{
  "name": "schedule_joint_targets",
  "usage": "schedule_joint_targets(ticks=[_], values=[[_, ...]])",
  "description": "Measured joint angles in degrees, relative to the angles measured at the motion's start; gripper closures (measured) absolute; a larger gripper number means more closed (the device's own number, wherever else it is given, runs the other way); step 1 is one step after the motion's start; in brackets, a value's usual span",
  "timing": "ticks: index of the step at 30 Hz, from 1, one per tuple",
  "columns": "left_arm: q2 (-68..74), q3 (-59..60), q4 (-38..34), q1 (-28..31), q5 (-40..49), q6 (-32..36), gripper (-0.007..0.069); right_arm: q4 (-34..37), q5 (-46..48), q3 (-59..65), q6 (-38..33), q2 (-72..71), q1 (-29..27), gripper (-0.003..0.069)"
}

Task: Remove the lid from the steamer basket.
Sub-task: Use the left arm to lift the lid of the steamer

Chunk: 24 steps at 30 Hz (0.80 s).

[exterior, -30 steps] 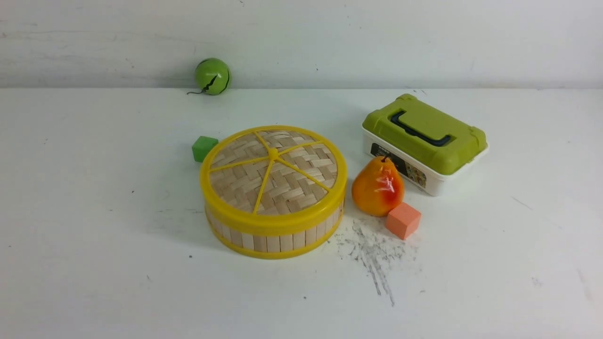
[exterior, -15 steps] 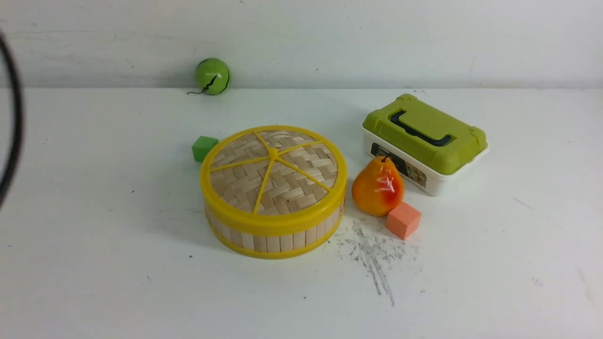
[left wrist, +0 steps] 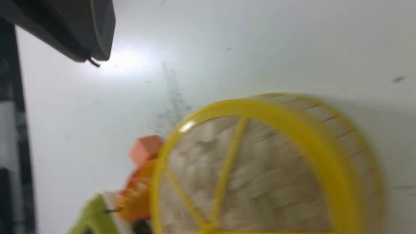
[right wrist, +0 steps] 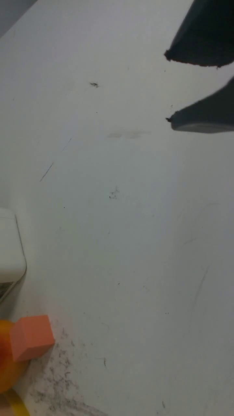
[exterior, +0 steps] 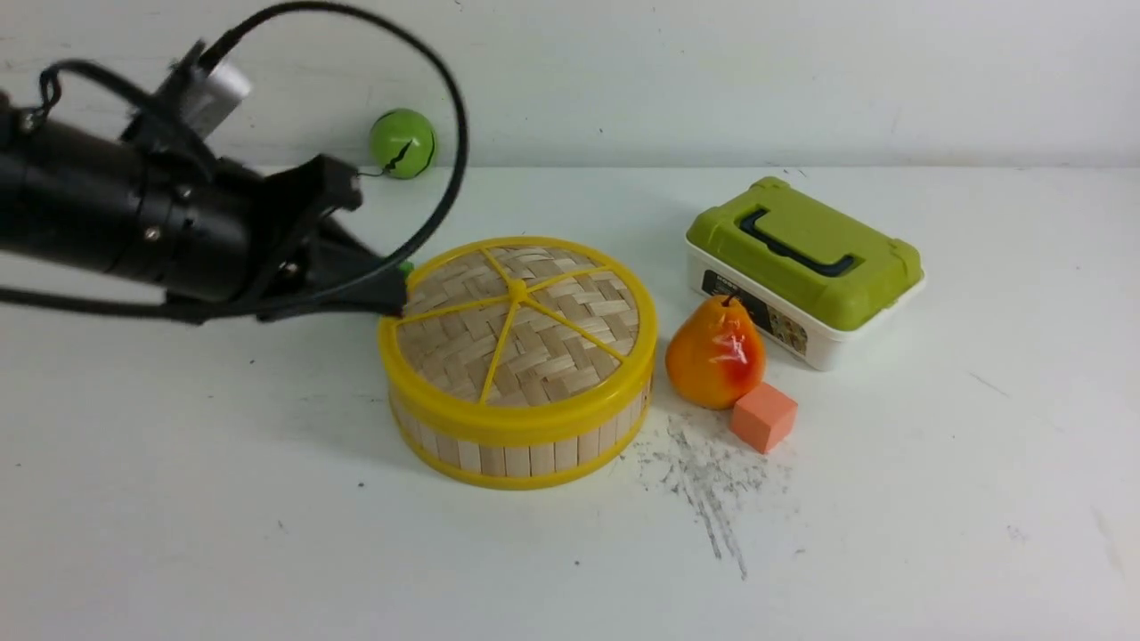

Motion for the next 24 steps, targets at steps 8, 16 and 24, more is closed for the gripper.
schedule_joint_targets(ticks=[8, 16, 24], values=[[14.3, -24.3, 19.4, -13.5, 7.6, -10.6, 0.0637, 0.0, 0.0, 0.0, 0.0, 0.0, 0.0, 0.0419], [25.3, -42.4, 47.9, -21.6, 11.7, -21.5, 0.0612, 0.0, 0.0, 0.0, 0.0, 0.0, 0.0, 0.0419], [34.5, -47.9, 59.5, -22.8, 10.6, -23.5, 0.0319, 0.0, 0.0, 0.0, 0.0, 0.0, 0.0, 0.0419]])
